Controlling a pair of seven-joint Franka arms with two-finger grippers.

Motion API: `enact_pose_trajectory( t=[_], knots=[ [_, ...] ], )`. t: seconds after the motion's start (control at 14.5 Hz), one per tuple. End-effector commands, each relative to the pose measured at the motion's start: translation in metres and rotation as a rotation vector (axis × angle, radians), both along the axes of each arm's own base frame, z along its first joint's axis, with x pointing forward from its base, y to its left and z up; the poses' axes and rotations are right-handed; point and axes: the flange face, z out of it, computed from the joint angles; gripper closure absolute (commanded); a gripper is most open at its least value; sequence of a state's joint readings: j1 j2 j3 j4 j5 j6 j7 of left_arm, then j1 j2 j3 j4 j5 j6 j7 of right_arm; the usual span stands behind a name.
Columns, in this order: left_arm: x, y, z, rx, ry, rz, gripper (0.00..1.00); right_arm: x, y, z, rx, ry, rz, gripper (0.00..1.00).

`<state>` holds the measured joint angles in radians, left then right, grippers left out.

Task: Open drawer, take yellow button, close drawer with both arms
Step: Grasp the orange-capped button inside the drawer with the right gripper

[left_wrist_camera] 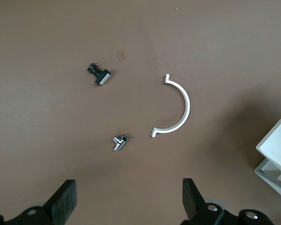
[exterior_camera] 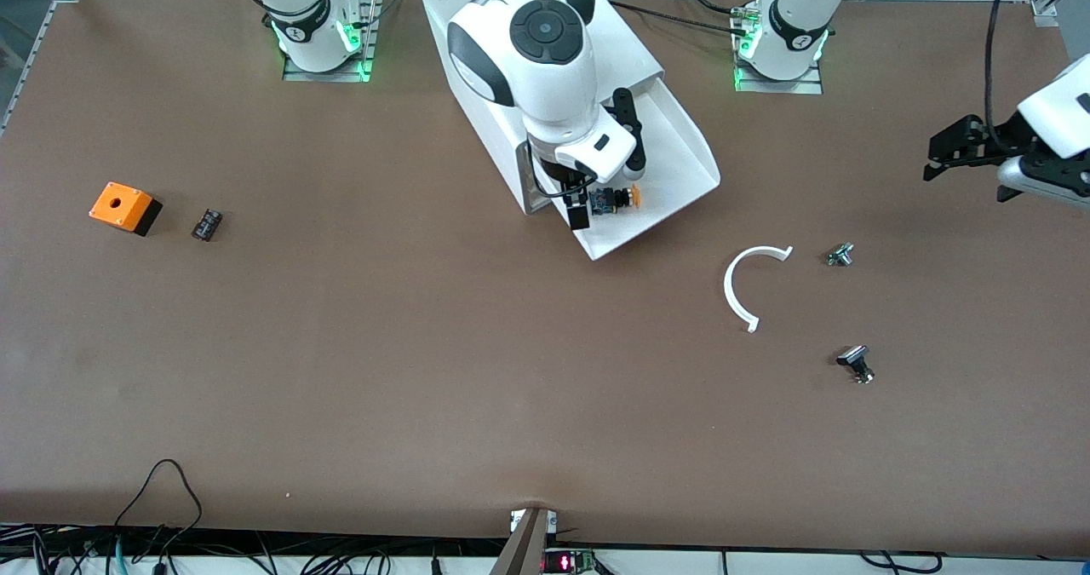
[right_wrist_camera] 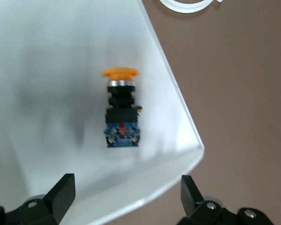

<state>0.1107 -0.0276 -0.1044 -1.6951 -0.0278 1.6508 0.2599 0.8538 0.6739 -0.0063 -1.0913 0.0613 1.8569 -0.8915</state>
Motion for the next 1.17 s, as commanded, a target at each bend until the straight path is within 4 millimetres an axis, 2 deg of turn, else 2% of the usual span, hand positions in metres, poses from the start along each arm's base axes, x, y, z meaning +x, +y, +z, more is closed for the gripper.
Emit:
enact_pose_trajectory(
  t=[0.0,0.07,0.34,0.48,0.69,0.89,1.1],
  knots=[
    [-0.003,-0.009,0.000,0.036,0.027,0.068,0.01,-0.014,0.016,-0.001,-0.006,0.014,0.015,0.00],
    [-0.003,-0.010,-0.001,0.036,0.030,0.074,0.01,-0.017,0.017,-0.001,-0.013,0.020,0.020,0.00],
    [0.002,0.007,-0.006,0.086,0.024,0.120,0.01,-0.016,0.020,-0.013,-0.017,0.025,0.019,0.00],
    [0.002,-0.002,-0.005,0.093,0.023,0.101,0.01,-0.020,0.025,-0.022,-0.025,0.030,0.025,0.00],
    [0.002,-0.017,-0.003,0.098,0.018,0.075,0.00,-0.022,0.028,-0.025,-0.024,0.033,0.014,0.00],
    [0.002,-0.020,0.000,0.108,0.011,0.068,0.01,-0.028,0.036,-0.025,-0.010,0.019,0.007,0.00],
    [0.002,-0.025,0.001,0.109,0.008,0.079,0.01,-0.025,0.040,-0.035,0.008,0.004,0.006,0.00]
  ],
)
